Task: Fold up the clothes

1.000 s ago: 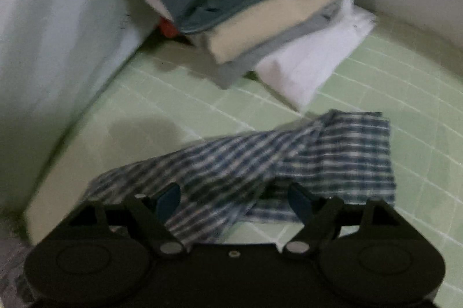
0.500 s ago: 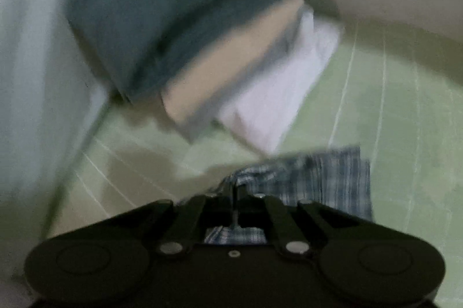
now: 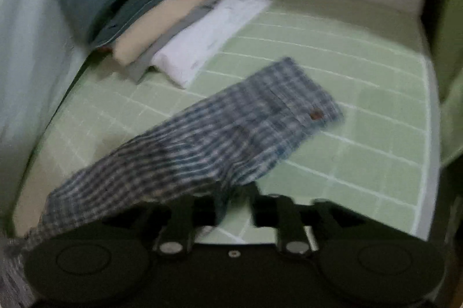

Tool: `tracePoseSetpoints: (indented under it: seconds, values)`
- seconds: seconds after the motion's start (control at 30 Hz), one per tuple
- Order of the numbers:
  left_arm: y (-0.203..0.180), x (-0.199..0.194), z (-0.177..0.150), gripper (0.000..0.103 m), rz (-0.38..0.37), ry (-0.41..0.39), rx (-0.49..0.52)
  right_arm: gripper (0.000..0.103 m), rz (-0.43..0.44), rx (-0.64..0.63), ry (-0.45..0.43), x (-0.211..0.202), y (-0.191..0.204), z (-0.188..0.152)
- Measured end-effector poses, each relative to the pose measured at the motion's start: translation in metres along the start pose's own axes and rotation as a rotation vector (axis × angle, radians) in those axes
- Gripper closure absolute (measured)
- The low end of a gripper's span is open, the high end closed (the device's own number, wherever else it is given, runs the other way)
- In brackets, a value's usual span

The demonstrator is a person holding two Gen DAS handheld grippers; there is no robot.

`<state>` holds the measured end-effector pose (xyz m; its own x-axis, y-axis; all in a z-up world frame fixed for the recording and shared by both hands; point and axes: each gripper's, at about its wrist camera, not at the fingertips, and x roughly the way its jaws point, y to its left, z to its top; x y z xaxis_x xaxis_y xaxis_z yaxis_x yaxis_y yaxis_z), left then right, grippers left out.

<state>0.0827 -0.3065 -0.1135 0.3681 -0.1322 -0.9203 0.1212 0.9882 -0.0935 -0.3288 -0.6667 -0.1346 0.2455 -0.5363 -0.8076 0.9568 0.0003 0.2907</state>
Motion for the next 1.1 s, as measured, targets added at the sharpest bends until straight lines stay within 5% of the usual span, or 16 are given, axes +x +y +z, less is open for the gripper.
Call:
tracePoseSetpoints:
  seconds: [0.17, 0.33, 0.57, 0.63, 0.7, 0.77, 0.93, 1.03, 1.1]
  values:
    - [0.005, 0.000, 0.001, 0.007, 0.005, 0.007, -0.022, 0.025, -0.051, -0.067, -0.123, -0.003, 0.002, 0.020]
    - [0.003, -0.003, 0.000, 0.007, 0.010, 0.005, -0.014, 0.020, -0.156, -0.149, -0.138, 0.032, -0.007, 0.046]
    - [0.006, -0.008, -0.005, 0.007, 0.038, 0.006, -0.039, 0.015, -0.157, -0.279, -0.082, 0.059, -0.018, 0.050]
    - [0.008, -0.008, -0.007, 0.007, 0.042, 0.009, -0.050, 0.026, -0.115, -0.313, -0.096, 0.057, -0.020, 0.050]
    - [0.009, -0.010, -0.009, 0.007, 0.043, 0.006, -0.055, 0.083, -0.086, -0.349, -0.123, 0.054, -0.022, 0.052]
    - [0.010, -0.012, -0.010, 0.007, 0.044, -0.002, -0.057, 0.084, -0.083, -0.347, -0.119, 0.056, -0.027, 0.061]
    - [0.021, -0.016, -0.011, 0.007, 0.060, -0.024, -0.084, 0.084, -0.326, -0.354, -0.193, 0.069, -0.034, 0.082]
    - [0.033, -0.016, -0.012, 0.007, 0.070, -0.030, -0.126, 0.061, -0.396, -0.320, -0.197, 0.063, -0.023, 0.088]
    - [0.041, -0.016, -0.013, 0.007, 0.078, -0.034, -0.154, 0.032, -0.327, -0.365, -0.232, 0.049, 0.003, 0.073]
